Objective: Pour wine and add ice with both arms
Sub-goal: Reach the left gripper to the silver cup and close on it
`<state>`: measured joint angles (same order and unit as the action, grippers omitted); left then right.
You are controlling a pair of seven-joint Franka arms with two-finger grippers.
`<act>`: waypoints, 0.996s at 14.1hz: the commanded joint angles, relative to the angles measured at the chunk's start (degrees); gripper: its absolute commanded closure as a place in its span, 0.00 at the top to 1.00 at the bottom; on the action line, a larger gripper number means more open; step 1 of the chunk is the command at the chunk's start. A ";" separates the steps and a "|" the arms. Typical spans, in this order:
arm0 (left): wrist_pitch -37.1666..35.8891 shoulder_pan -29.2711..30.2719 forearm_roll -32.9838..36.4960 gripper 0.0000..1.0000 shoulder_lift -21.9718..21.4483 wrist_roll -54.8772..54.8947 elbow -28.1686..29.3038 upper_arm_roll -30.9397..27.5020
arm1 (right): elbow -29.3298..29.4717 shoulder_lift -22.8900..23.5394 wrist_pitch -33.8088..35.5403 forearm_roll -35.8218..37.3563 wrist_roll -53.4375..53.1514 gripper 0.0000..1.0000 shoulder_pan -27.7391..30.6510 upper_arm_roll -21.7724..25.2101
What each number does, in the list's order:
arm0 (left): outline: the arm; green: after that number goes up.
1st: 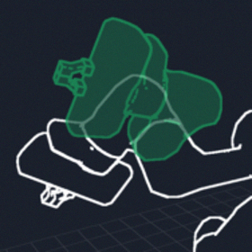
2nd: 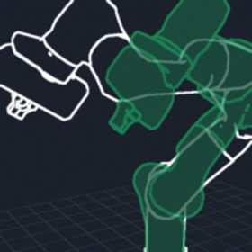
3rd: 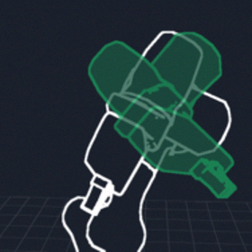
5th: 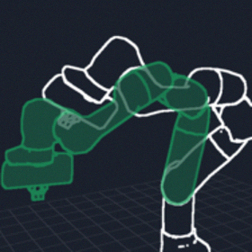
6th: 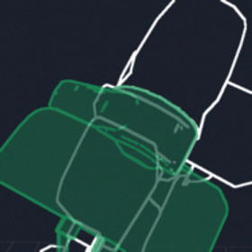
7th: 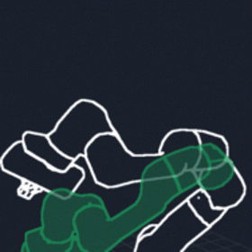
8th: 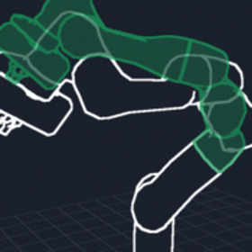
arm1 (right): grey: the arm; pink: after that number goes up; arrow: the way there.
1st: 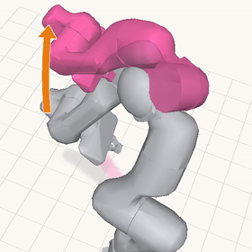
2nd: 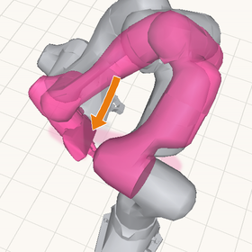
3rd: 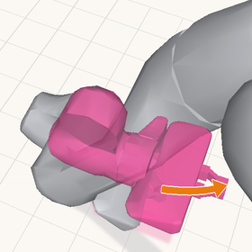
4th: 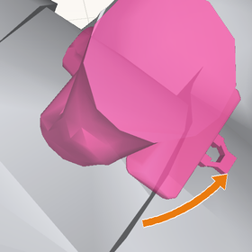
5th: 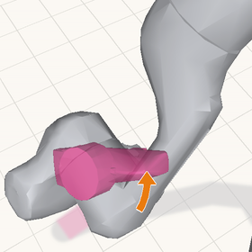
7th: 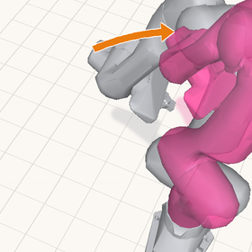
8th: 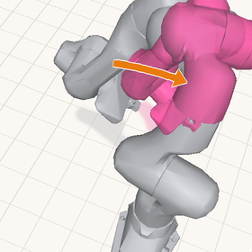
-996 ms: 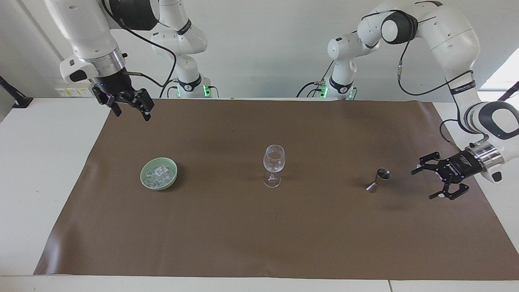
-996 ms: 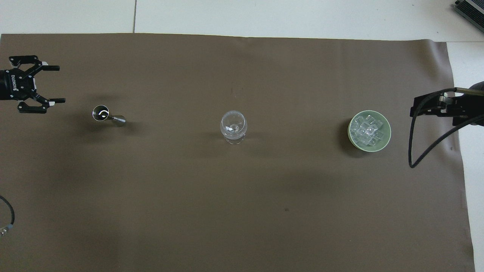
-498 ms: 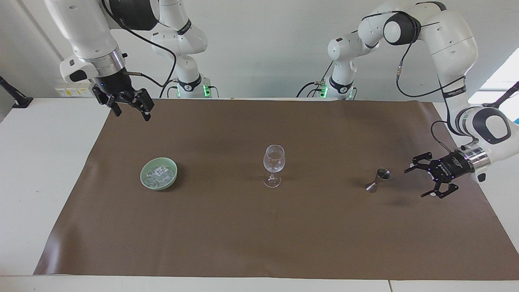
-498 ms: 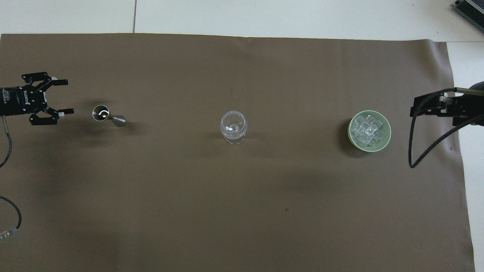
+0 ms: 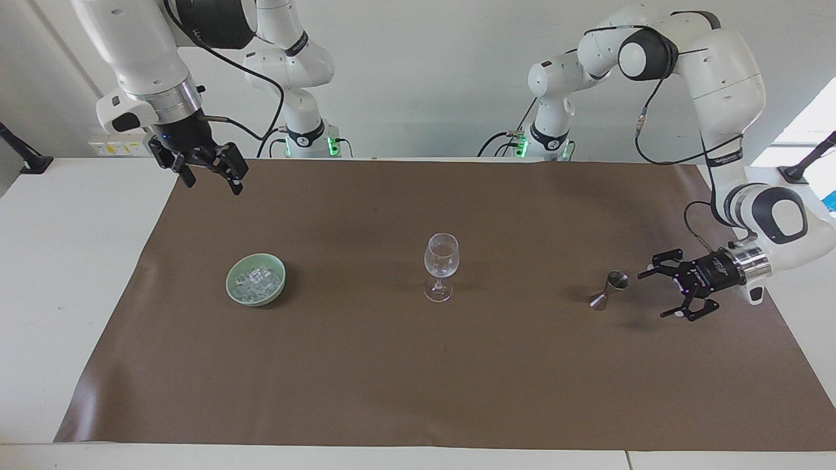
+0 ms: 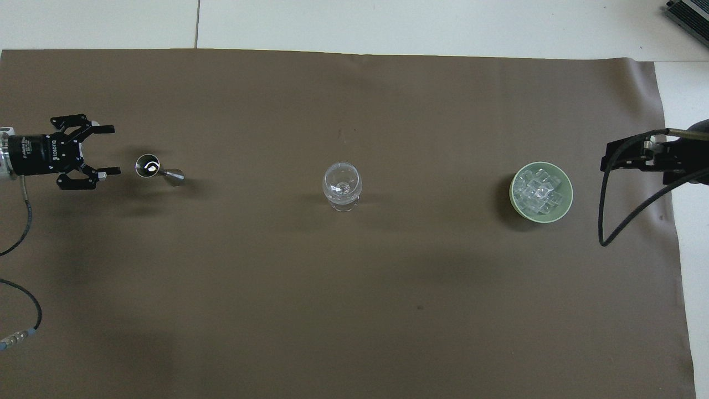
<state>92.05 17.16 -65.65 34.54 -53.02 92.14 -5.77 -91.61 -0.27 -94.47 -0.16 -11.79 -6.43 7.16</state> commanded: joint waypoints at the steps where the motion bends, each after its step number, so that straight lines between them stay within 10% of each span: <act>1: -2.40 2.26 -1.41 1.00 1.49 4.93 1.19 0.50 | -1.30 -1.22 0.25 -1.33 1.16 1.00 0.37 -0.04; 14: -4.60 2.17 -10.99 1.00 0.97 15.05 13.41 0.41 | -1.30 -1.22 0.25 -1.33 1.16 1.00 0.37 -0.04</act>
<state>88.27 19.22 -74.66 36.60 -39.48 102.86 -5.42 -91.61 -0.27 -94.47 -0.16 -11.79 -6.43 7.16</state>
